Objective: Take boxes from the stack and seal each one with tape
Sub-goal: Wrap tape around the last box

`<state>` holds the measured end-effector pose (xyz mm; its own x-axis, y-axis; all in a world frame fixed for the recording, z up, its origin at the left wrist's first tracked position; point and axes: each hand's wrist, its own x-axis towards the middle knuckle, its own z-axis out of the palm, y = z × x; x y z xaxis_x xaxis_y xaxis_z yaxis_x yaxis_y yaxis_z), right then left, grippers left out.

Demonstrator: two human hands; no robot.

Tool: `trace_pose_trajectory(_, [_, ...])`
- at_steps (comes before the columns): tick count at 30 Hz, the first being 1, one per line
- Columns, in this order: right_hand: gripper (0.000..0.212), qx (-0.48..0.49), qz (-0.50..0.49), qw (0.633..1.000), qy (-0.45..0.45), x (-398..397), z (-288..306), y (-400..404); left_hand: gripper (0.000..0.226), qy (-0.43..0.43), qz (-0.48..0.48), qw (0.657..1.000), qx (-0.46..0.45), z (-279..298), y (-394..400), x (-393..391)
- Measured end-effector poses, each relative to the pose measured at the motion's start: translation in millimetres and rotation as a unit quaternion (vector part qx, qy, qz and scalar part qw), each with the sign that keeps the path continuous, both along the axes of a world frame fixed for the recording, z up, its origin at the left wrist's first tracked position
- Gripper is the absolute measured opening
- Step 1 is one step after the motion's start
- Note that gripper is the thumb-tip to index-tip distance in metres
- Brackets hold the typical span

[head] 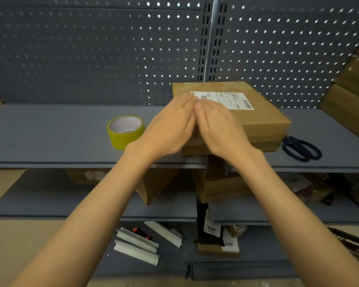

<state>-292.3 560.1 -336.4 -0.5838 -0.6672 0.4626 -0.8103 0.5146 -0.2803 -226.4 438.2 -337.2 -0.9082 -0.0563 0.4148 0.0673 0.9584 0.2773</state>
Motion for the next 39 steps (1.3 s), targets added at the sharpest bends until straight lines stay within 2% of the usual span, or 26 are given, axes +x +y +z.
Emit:
trace_pose_trajectory(2, [0.046, 0.037, 0.016, 0.999, -0.019, -3.4, -5.4, 2.9, 0.05, -0.055, -0.018, 0.998, 0.014, -6.4, 2.2, -7.4])
trace_pose_trajectory(5, [0.049, 0.095, 0.015, 0.995, -0.009, -7.3, -15.0, 12.0, 0.054, -0.074, -0.02, 0.997, 0.017, -15.7, 1.9, -5.8])
trace_pose_trajectory(10, [0.052, 0.11, -0.04, 0.993, -0.01, -27.3, -19.0, 36.6, 0.049, -0.105, 0.022, 0.994, 0.034, -19.3, -13.4, 1.2])
trace_pose_trajectory(12, [0.052, 0.117, -0.042, 0.992, -0.023, -35.9, -16.9, 45.9, 0.049, -0.103, 0.039, 0.993, 0.045, -19.8, -21.7, 3.4])
trace_pose_trajectory(14, [0.05, 0.092, -0.019, 0.995, -0.032, -39.3, -13.7, 47.2, 0.047, -0.066, 0.053, 0.996, 0.034, -19.2, -20.6, 2.9])
trace_pose_trajectory(16, [0.049, 0.052, 0.01, 0.998, -0.031, -39.2, -11.3, 40.3, 0.046, -0.016, 0.04, 0.998, 0.036, -16.7, -12.5, -2.5])
trace_pose_trajectory(18, [0.047, 0.047, 0.031, 0.998, -0.007, -37.2, -14.1, 31.8, 0.048, -0.02, 0.007, 0.999, 0.044, -16.8, -5.4, -8.8])
trace_pose_trajectory(23, [0.06, 0.078, 0.001, 0.988, 0.131, -41.1, -31.8, 26.3, 0.07, -0.052, -0.039, 0.998, -0.012, -30.3, -16.5, -16.5])
trace_pose_trajectory(27, [0.061, 0.079, 0.022, 0.982, 0.171, -49.1, -35.5, 30.1, 0.084, -0.079, -0.061, 0.993, -0.065, -26.0, -26.1, -17.0])
trace_pose_trajectory(34, [0.076, 0.15, 0.073, 0.976, 0.142, -50.9, -27.2, 37.5, 0.086, -0.081, -0.097, 0.986, -0.105, -21.0, -29.0, -15.8])
trace_pose_trajectory(39, [0.076, 0.169, 0.089, 0.975, 0.114, -50.9, -21.4, 39.8, 0.085, -0.096, -0.089, 0.984, -0.121, -19.2, -28.9, -14.8])
